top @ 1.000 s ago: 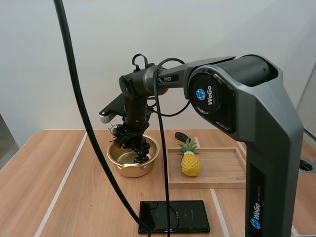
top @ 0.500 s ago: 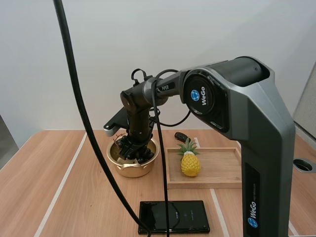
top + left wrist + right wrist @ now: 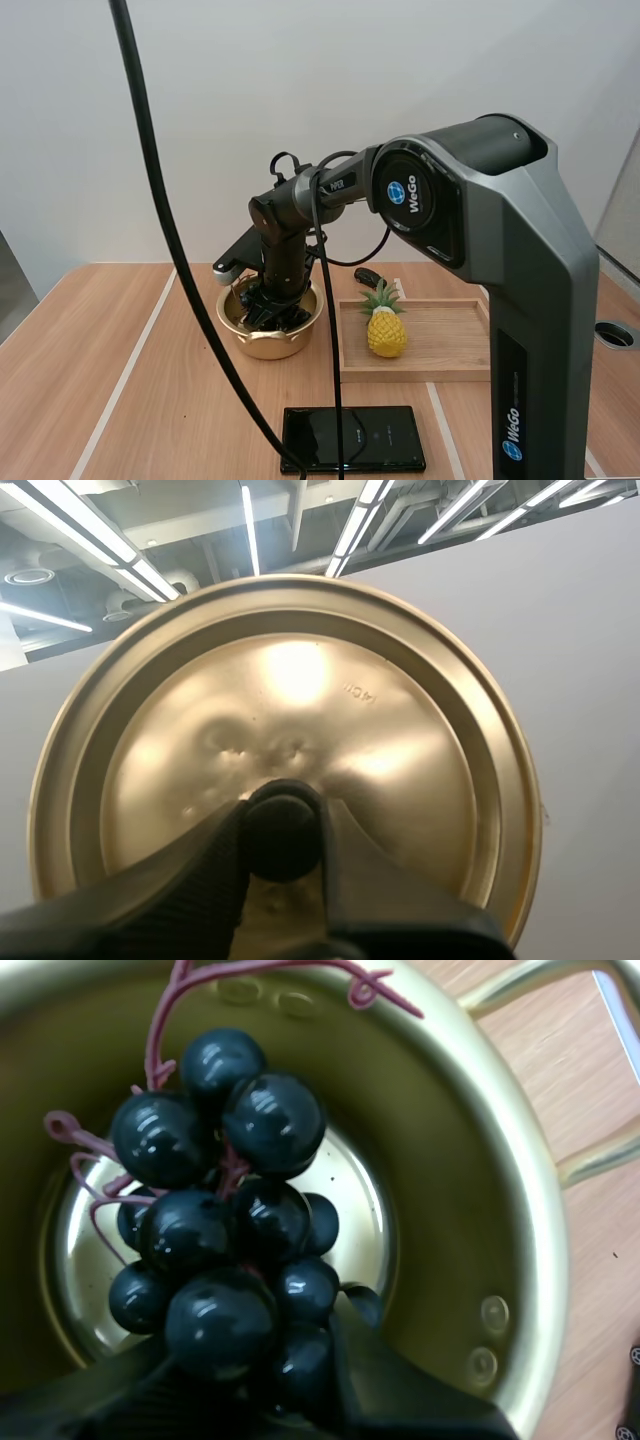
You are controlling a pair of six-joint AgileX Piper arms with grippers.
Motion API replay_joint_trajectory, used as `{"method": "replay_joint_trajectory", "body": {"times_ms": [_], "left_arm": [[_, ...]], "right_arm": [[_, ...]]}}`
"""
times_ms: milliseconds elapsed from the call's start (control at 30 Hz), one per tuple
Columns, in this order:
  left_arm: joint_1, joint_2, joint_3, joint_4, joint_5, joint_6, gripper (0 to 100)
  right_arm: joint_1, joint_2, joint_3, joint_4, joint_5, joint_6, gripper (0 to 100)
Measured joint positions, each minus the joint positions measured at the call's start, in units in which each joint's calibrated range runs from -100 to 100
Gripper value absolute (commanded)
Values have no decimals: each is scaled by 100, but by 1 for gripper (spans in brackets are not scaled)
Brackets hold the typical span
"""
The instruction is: Open the pot, put the grape inside, and close it
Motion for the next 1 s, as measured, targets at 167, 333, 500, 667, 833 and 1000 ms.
{"method": "replay_joint_trajectory", "body": {"times_ms": [167,333,500,667,833,1000], "left_arm": [[0,0,0,0,92,0,0],[0,0,0,0,97,0,0],[0,0,0,0,97,0,0],[0,0,0,0,112,0,0],[0,0,0,0,112,0,0],[0,0,0,0,112,0,0]], "right_arm": [[0,95,0,0,-23,0,0],[0,122,0,0,-42,0,0],[0,122,0,0,-42,59,0],[0,122,0,0,-42,298,0],[0,122,0,-32,-42,519,71],[0,132,0,-32,13,583,100]]}}
